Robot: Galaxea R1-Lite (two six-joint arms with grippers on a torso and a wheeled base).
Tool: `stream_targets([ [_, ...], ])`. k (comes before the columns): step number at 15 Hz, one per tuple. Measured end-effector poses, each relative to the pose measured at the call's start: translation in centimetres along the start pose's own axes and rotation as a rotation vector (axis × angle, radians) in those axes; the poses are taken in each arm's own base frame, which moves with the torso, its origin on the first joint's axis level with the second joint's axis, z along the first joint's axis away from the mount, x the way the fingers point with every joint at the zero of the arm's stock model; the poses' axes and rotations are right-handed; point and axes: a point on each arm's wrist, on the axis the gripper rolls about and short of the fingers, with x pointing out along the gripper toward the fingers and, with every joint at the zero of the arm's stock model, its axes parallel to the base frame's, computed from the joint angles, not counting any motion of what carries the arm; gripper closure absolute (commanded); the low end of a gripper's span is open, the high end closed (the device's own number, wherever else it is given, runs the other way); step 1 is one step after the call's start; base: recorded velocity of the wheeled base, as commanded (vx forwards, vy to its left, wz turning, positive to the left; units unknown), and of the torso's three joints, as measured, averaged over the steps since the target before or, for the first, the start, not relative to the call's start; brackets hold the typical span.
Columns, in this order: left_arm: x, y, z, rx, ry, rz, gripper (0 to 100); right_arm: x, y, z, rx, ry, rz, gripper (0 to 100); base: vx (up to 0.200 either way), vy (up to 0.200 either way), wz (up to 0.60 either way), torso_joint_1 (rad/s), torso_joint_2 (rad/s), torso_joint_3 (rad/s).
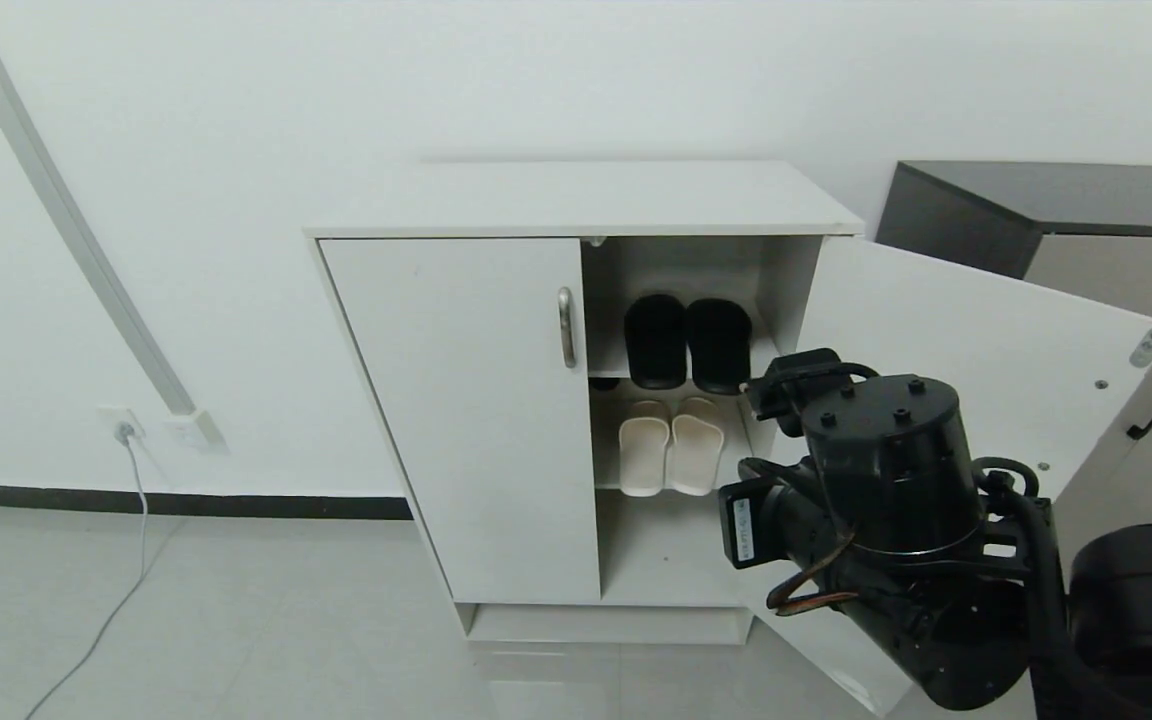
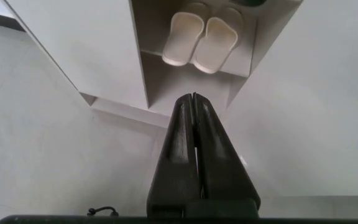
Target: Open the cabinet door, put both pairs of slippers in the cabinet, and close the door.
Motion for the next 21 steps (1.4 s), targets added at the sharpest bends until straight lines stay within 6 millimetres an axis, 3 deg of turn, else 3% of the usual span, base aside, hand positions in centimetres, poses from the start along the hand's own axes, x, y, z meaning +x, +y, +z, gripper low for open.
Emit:
stream_targets([
  [21, 0.0, -0.01, 0.01, 0.008, 0.0, -0.003, 100, -0.48, -0.4, 0.23, 0.015, -0.016, 0.001, 100, 0.0, 0.0, 0.0, 0.215, -0.53, -0.319],
])
